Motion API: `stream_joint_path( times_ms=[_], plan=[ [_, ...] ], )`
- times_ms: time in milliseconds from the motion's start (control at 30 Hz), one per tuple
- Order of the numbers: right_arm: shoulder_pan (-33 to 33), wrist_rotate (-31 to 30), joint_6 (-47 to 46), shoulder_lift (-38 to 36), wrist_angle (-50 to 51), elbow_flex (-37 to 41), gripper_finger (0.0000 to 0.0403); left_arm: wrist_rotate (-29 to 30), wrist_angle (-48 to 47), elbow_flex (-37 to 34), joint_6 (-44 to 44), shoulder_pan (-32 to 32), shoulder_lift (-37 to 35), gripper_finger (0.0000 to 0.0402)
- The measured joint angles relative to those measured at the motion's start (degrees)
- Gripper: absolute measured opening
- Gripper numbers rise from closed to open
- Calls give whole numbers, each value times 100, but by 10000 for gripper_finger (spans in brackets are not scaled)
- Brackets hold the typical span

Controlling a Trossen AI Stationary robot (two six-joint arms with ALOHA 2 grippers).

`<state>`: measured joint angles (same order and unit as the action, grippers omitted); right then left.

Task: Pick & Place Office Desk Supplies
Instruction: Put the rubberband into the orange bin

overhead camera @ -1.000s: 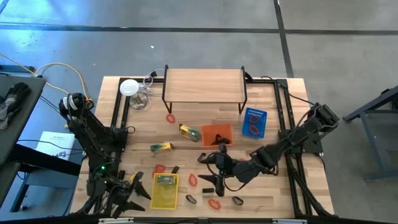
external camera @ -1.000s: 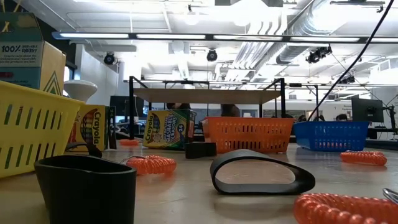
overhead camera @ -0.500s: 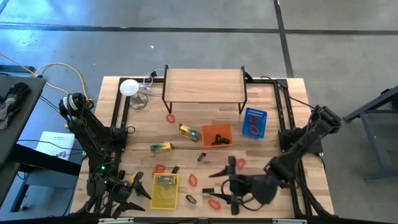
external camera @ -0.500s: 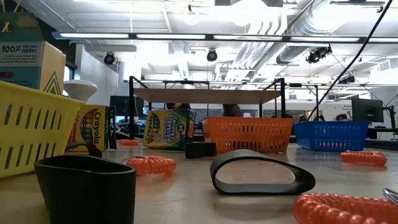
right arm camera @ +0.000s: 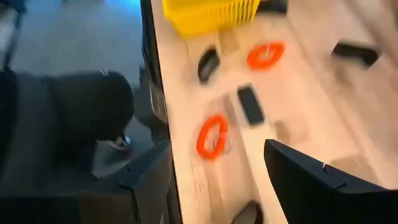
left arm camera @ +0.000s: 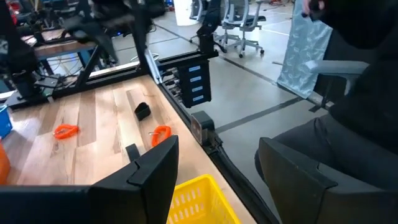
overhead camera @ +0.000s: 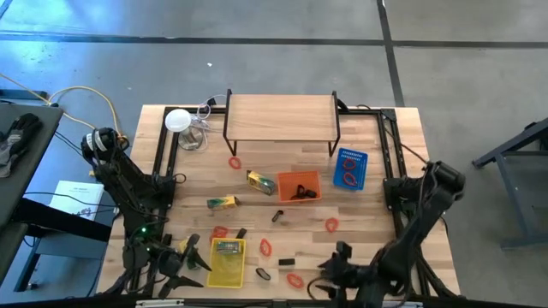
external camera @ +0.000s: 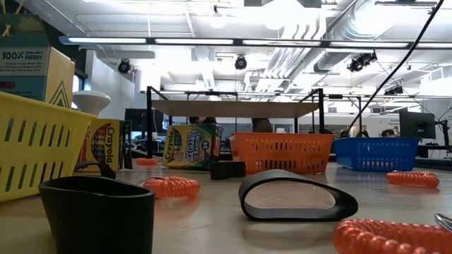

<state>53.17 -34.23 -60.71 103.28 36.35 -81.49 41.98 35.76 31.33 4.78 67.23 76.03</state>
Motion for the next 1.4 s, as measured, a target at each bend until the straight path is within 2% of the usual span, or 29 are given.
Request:
stream_joint_path(
  times_ms=[333,467,767,1133,1267,1400],
  plan=[
    [5,473,-733,1067,-30,4,243,2,-25,0,-41,-257,0,213],
    [-120,902,-1117,1147,162,4,243,5,-80,0,-37,-352,0,213],
    [-267,1872,-2212,1150,1271,4,243,2,-128,0,-21,-419,0,213],
    [-243,1950,-2241,1150,896,40,243,-33,-160,0,280,-392,0,213],
    [-261,1983,-2495,1150,735,354,243,-52,-160,0,280,-343,0,213],
    [-260,2071,-2466,1122,147,761,243,-52,-156,0,280,-316,0,213]
  ],
)
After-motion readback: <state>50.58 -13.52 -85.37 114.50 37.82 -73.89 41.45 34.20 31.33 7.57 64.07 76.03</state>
